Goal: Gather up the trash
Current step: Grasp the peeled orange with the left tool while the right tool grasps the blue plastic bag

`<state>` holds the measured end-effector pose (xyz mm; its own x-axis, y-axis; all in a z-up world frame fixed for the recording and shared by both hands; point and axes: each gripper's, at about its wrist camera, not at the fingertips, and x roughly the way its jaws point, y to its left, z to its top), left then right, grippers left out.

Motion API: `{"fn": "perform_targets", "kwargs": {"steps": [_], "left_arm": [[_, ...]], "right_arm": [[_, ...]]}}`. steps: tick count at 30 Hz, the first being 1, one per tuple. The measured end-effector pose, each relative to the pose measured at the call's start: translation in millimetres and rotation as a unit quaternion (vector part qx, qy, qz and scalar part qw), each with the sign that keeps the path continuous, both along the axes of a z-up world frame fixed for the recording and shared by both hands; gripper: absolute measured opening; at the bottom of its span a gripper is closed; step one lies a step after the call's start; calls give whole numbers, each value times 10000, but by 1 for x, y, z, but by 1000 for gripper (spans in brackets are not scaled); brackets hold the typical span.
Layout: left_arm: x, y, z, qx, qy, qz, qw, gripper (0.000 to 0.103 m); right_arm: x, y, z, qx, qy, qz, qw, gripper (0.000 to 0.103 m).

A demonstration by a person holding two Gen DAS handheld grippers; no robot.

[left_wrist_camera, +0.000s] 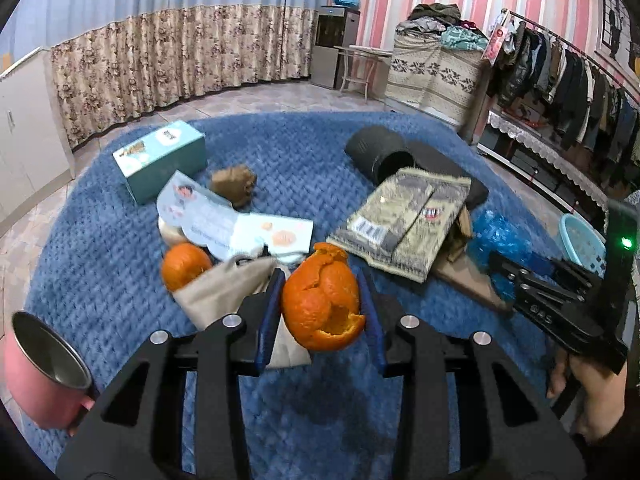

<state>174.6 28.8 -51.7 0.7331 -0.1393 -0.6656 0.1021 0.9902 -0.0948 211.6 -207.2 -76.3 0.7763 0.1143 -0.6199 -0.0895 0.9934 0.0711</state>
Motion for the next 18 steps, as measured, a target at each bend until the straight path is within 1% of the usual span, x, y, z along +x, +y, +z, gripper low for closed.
{"fn": "perform_targets", "kwargs": {"steps": [4, 10, 15, 18], "left_arm": [[5, -13, 14, 108, -231, 16, 9997, 36], [12, -53, 34, 75, -551, -250, 9981, 36], [14, -114, 46, 123, -767, -777, 9939, 36], [14, -148, 48, 122, -842, -1072, 9906, 36]], "right_arm": [[-15, -22, 17, 131, -272, -193, 9994, 36], [-46, -74, 46, 130, -621, -694, 9956, 36], [-74, -131, 64, 104, -795, -1319, 9880, 36], [-89, -162, 67, 34, -844, -1693, 9819, 36]]}}
